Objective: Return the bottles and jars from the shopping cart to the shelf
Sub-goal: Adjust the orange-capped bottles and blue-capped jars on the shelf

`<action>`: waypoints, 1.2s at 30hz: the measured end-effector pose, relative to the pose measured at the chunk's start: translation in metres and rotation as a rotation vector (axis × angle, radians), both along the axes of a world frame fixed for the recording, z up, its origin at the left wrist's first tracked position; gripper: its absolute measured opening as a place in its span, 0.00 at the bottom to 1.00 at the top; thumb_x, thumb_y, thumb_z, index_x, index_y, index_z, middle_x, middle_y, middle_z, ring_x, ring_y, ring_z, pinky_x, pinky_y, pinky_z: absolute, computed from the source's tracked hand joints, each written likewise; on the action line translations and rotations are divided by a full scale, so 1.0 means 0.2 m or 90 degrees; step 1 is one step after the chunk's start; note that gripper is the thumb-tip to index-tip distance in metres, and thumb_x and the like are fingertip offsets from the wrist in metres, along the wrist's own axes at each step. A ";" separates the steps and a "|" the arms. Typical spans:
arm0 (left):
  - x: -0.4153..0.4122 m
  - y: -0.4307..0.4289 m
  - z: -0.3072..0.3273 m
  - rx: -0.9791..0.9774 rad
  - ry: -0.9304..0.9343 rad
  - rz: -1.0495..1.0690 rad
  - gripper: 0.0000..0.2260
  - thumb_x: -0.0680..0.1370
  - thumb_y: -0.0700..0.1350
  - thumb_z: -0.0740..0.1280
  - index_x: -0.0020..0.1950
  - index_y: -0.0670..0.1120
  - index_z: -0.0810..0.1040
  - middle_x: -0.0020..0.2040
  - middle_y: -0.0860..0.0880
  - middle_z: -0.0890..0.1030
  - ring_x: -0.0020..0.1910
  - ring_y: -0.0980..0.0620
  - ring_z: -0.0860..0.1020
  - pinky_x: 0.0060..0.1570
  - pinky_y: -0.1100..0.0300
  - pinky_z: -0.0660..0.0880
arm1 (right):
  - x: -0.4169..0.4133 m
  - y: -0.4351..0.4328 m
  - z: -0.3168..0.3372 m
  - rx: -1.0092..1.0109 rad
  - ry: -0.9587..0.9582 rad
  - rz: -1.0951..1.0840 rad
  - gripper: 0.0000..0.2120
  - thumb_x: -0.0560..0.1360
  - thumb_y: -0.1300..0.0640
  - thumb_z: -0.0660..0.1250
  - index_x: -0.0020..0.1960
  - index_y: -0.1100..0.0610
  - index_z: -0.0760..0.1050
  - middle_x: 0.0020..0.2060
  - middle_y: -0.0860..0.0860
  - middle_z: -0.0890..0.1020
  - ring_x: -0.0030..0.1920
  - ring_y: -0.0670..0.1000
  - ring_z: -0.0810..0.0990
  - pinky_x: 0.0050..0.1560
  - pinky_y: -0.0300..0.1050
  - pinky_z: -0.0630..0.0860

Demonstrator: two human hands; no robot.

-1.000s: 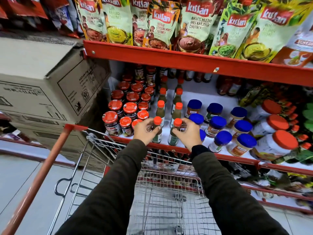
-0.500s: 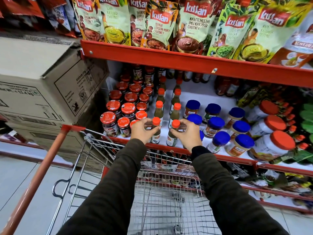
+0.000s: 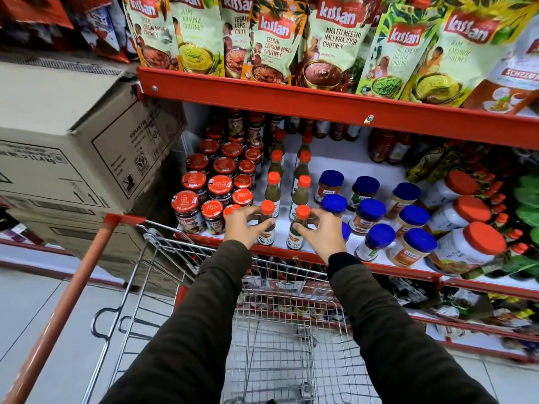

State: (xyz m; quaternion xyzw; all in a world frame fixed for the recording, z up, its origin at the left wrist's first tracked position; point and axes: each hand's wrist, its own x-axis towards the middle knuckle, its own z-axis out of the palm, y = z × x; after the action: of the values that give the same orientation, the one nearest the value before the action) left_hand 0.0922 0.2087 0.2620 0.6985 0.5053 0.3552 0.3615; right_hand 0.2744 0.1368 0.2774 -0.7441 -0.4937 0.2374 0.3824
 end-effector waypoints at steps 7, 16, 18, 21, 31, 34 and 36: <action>0.02 -0.04 -0.02 0.000 -0.012 0.029 0.19 0.71 0.48 0.78 0.59 0.45 0.82 0.54 0.50 0.84 0.50 0.57 0.79 0.54 0.69 0.75 | -0.01 0.00 0.00 -0.013 -0.005 0.024 0.16 0.75 0.59 0.75 0.62 0.60 0.80 0.58 0.56 0.85 0.62 0.56 0.82 0.68 0.55 0.76; 0.13 -0.33 -0.08 0.105 -0.151 0.196 0.21 0.73 0.52 0.74 0.64 0.54 0.73 0.56 0.52 0.71 0.52 0.50 0.75 0.54 0.54 0.77 | 0.09 -0.23 -0.06 0.137 0.145 -0.053 0.21 0.77 0.62 0.73 0.68 0.54 0.75 0.61 0.48 0.80 0.60 0.43 0.80 0.53 0.33 0.80; 0.20 -0.40 -0.09 0.121 -0.143 0.170 0.18 0.74 0.50 0.73 0.62 0.54 0.74 0.54 0.52 0.72 0.53 0.53 0.75 0.56 0.55 0.76 | 0.17 -0.31 -0.07 0.195 0.128 -0.102 0.16 0.78 0.61 0.71 0.66 0.54 0.77 0.57 0.44 0.80 0.56 0.36 0.79 0.54 0.37 0.81; 0.37 -0.51 -0.10 0.125 -0.134 0.099 0.13 0.75 0.48 0.71 0.60 0.53 0.76 0.52 0.52 0.74 0.51 0.61 0.74 0.52 0.66 0.73 | 0.32 -0.41 -0.08 0.228 0.095 -0.171 0.14 0.79 0.60 0.70 0.65 0.56 0.78 0.62 0.53 0.76 0.63 0.49 0.78 0.66 0.46 0.76; 1.07 -0.79 -0.03 -0.347 -0.296 -0.076 0.24 0.83 0.61 0.50 0.77 0.55 0.65 0.78 0.51 0.65 0.77 0.52 0.64 0.76 0.53 0.58 | 0.71 -0.56 -0.11 0.024 0.362 -0.109 0.26 0.85 0.40 0.48 0.81 0.46 0.58 0.81 0.44 0.61 0.79 0.44 0.59 0.77 0.44 0.53; 1.16 -0.82 -0.01 -0.464 -0.313 -0.067 0.32 0.79 0.68 0.44 0.80 0.55 0.56 0.81 0.49 0.56 0.80 0.49 0.55 0.72 0.54 0.53 | 0.77 -0.52 -0.16 0.019 0.461 -0.082 0.17 0.85 0.39 0.46 0.59 0.35 0.73 0.58 0.32 0.77 0.58 0.31 0.74 0.69 0.45 0.64; 1.18 -0.82 -0.03 -0.497 -0.309 -0.069 0.36 0.76 0.71 0.43 0.80 0.54 0.56 0.81 0.47 0.57 0.80 0.47 0.55 0.77 0.48 0.51 | 0.81 -0.50 -0.19 0.005 0.490 -0.072 0.19 0.82 0.34 0.45 0.56 0.36 0.73 0.56 0.34 0.78 0.56 0.33 0.75 0.70 0.47 0.64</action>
State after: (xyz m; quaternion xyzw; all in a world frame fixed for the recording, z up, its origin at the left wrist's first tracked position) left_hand 0.3283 0.0444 0.2553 0.4321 0.4645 0.2723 0.7235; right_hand 0.4367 0.0371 0.2396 -0.6249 -0.2733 0.4761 0.5550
